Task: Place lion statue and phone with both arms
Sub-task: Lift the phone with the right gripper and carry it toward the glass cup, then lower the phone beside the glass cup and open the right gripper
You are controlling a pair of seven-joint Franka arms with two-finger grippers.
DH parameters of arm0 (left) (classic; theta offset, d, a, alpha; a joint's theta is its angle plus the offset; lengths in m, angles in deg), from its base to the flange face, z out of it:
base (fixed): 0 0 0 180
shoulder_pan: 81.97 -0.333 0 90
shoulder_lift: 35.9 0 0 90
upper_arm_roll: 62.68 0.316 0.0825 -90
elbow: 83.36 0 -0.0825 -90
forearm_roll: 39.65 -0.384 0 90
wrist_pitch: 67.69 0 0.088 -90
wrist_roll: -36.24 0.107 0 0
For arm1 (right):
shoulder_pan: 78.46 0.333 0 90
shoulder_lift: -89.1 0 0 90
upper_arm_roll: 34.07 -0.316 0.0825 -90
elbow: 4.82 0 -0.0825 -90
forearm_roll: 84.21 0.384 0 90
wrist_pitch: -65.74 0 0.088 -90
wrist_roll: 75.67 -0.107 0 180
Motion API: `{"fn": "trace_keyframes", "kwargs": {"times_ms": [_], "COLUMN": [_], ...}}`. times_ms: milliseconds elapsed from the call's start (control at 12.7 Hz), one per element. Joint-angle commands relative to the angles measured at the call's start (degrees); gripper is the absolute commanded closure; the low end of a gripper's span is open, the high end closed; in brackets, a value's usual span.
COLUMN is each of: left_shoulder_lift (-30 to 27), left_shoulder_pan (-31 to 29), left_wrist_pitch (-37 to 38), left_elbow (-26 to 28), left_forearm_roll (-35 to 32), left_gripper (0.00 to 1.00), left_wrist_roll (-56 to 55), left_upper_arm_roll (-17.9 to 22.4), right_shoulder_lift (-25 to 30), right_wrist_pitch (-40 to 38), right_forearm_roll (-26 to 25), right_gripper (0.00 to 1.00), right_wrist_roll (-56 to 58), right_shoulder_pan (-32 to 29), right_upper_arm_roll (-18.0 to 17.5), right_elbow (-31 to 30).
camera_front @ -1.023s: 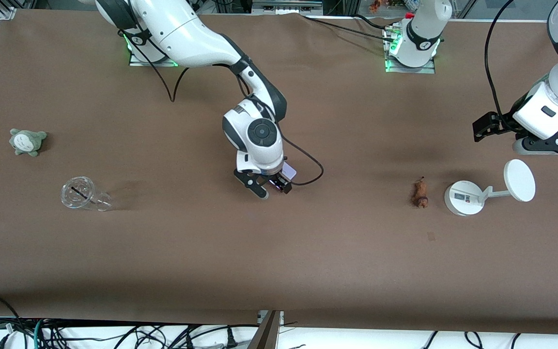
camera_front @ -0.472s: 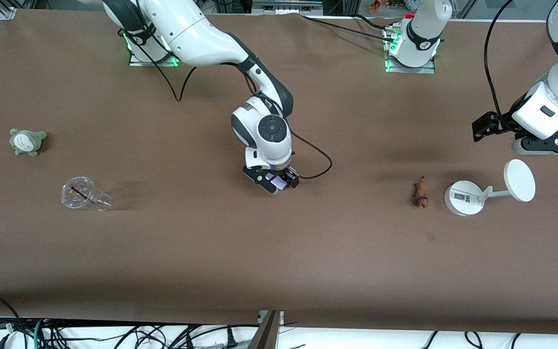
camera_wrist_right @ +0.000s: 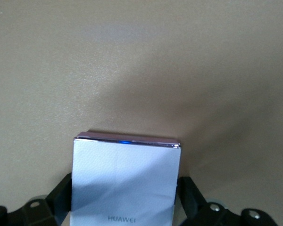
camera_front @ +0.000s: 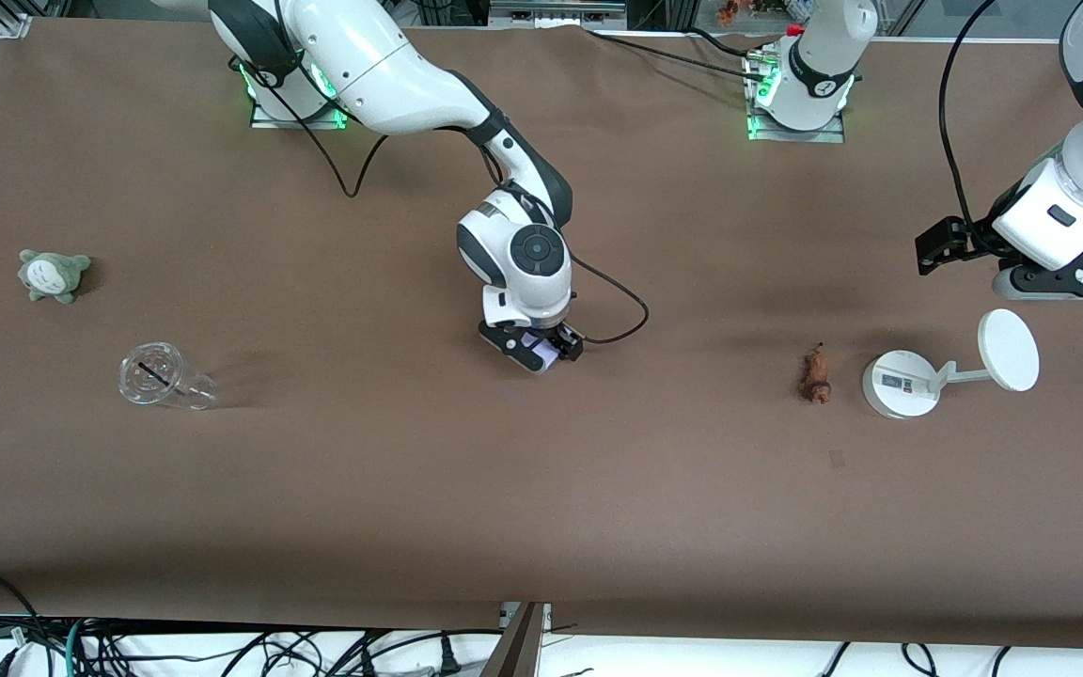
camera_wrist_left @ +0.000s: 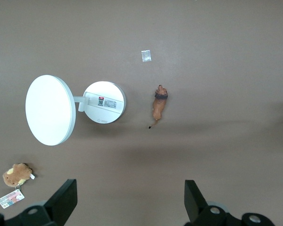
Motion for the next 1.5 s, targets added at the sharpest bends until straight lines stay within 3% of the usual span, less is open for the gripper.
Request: {"fn": "trace_keyframes", "kwargs": {"times_ms": [0,79,157,315,551,866,1181,1417], "left_shoulder_lift": [-0.9,-0.9,-0.9,-0.9,-0.9,-0.9,-0.9,-0.9], "left_shoulder_pan": [0.2,0.2,0.3,0.3,0.3,0.3,0.3,0.4], "left_wrist_pitch": [-0.2,-0.2,-0.2,-0.2,-0.2,-0.2,-0.2,-0.2], "left_elbow": [0.5,0.5,0.5,0.5,0.4,0.4,0.4,0.4], "left_forearm_roll": [1.1,1.1,1.1,1.1,1.1,1.1,1.1,1.1], "left_gripper": [0.00,0.00,0.00,0.00,0.00,0.00,0.00,0.00], "left_wrist_roll": [-0.5,-0.5,-0.5,-0.5,-0.5,-0.5,-0.5,-0.5], "left_upper_arm_roll": [0.0,0.0,0.0,0.0,0.0,0.0,-0.1,-0.1], "right_shoulder_lift": [-0.4,0.6,1.3,4.5,10.6,18.6,23.7,24.3], "right_wrist_pitch": [-0.4,-0.6,-1.9,-10.0,-23.1,-30.2,-29.0,-22.3], "right_forearm_roll": [-1.4,-1.5,-1.5,-1.7,-0.6,-0.3,4.5,4.9], "right_gripper": [0.79,0.93,1.00,1.00,1.00,1.00,1.00,1.00], "right_wrist_roll": [5.7,9.5,14.2,27.8,47.3,64.3,77.1,83.0], "right_shoulder_pan": [0.2,-0.4,-0.6,-1.7,-2.6,-8.7,-16.7,-20.2], "right_upper_arm_roll": [0.2,0.4,0.4,1.6,6.7,8.0,8.1,8.3], "right_elbow": [1.3,1.3,1.2,1.1,0.9,-3.0,-11.1,-17.0]}}
